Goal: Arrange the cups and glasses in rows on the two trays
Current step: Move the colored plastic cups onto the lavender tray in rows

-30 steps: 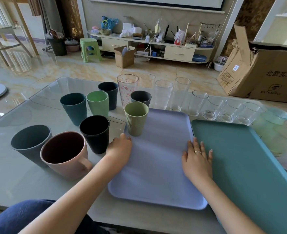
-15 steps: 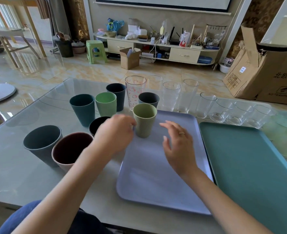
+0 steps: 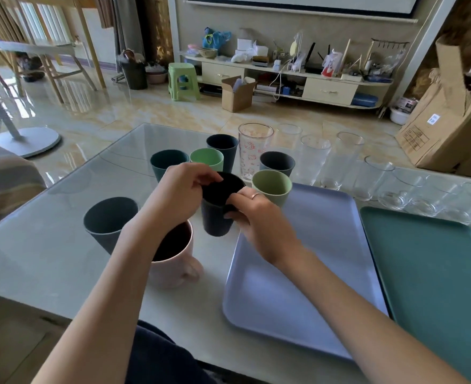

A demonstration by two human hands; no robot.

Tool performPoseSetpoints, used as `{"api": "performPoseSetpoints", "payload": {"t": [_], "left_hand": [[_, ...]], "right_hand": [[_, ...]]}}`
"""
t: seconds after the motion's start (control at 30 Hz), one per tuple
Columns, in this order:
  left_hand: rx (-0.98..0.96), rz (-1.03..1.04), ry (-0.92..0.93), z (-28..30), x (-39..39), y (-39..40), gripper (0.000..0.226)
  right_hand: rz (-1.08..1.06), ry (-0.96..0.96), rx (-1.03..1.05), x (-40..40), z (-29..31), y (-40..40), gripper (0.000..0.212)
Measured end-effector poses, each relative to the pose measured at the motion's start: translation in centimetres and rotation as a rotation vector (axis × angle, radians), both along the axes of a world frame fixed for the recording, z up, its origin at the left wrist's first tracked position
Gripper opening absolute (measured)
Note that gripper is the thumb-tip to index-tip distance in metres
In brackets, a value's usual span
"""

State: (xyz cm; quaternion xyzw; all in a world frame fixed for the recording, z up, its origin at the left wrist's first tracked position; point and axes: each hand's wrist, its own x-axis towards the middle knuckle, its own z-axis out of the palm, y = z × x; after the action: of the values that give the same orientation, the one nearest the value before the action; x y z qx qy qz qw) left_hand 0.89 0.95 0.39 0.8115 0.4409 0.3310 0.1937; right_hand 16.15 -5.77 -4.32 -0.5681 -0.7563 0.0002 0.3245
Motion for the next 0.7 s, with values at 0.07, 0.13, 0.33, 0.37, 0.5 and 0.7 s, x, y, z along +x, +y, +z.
{"api": "performPoseSetpoints", "payload": {"t": [0.07, 0.13, 0.33, 0.37, 0.5, 0.7], "left_hand": [[0.061, -0.089, -0.05, 0.1, 0.8, -0.5, 0.05], [0.065, -0.204, -0.043, 0.1, 1.8, -1.5, 0.051], [-0.033, -0.439, 0.279, -1.5, 3.9, -3.1, 0.043], [-0.03, -0.437, 0.306, -1.8, 4.1, -3.2, 0.04], [-0.036, -0.408, 0.301, -2.1, 4.4, -3.0, 0.038], [-0.018, -0.391, 0.345, -2.4, 3.9, -2.5, 0.022]], "right_hand": [[-0.047, -0.007, 0.049, 1.2, 0.5, -1.3, 0.017], [-0.076, -0.006, 0.07, 2.7, 0.6, -2.9, 0.019], [-0.125, -0.115, -0.044, 6.0, -2.0, -6.1, 0.02], [-0.128, -0.129, -0.056, 6.1, -2.3, -6.2, 0.02], [-0.144, -0.156, -0.094, 6.0, -2.2, -5.6, 0.017], [-0.153, 0.011, -0.011, 6.5, -0.6, -6.1, 0.035]]}}
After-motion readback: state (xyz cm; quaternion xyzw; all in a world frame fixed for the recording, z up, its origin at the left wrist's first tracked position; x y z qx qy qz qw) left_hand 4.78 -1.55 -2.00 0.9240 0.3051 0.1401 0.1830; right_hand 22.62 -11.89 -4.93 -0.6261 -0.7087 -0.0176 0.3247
